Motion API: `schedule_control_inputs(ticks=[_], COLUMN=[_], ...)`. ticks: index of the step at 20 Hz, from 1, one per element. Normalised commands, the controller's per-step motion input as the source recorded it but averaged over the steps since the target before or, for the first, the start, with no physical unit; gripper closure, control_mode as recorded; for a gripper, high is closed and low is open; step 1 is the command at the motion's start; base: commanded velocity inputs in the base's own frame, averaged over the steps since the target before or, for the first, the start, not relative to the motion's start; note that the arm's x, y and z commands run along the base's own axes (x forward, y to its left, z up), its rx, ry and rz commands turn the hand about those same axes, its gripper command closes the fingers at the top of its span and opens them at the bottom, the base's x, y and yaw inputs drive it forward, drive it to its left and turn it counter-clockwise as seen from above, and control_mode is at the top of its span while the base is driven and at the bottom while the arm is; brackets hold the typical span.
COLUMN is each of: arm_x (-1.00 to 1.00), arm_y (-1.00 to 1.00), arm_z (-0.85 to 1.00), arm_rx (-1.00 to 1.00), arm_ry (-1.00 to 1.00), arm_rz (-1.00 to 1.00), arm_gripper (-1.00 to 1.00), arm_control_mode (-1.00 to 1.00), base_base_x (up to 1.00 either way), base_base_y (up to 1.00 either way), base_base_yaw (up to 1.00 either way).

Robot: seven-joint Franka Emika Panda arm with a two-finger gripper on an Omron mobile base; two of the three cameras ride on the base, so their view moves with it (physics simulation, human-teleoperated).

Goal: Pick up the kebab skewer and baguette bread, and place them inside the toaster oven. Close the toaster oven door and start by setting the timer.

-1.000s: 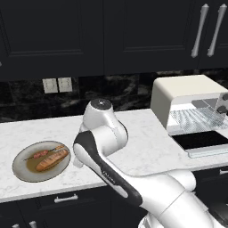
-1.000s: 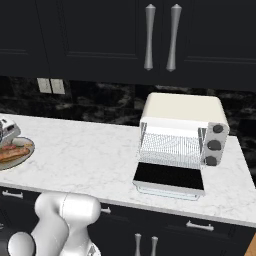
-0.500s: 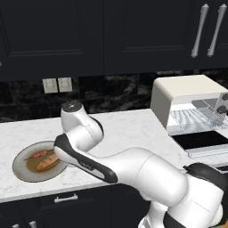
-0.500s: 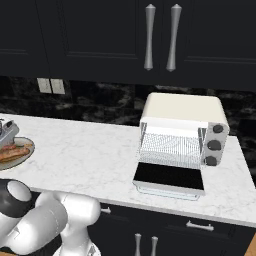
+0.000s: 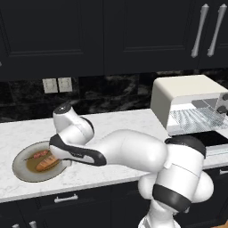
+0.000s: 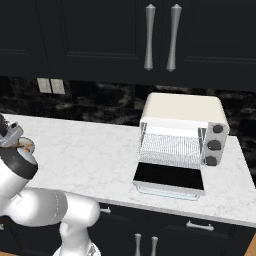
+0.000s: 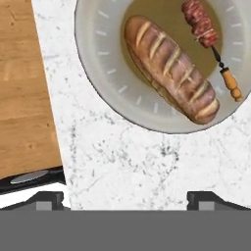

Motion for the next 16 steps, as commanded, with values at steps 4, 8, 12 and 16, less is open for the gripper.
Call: schedule_control_inputs(ticks=[4, 8, 12, 16], arm_x=[0.42, 0.42, 0.38, 0.25], arm_y=[0.04, 0.27, 0.32, 0.32], arm_z=[-0.37, -0.32, -0.28, -0.09], arm_rx=[0.0, 0.0, 0.0, -0.03], arm_ry=[0.02, -0.02, 0.0, 0.0], arm_rz=[0.0, 0.0, 0.0, 0.0], arm_gripper=[-1.0, -1.0, -1.0, -1.0], arm_control_mode=[-1.0, -1.0, -1.0, -1.0], base_base_x=[0.0, 0.0, 0.0, 0.0], base_base_y=[0.0, 0.0, 0.0, 0.0], base_base_yaw=[0.0, 0.0, 0.0, 0.0])
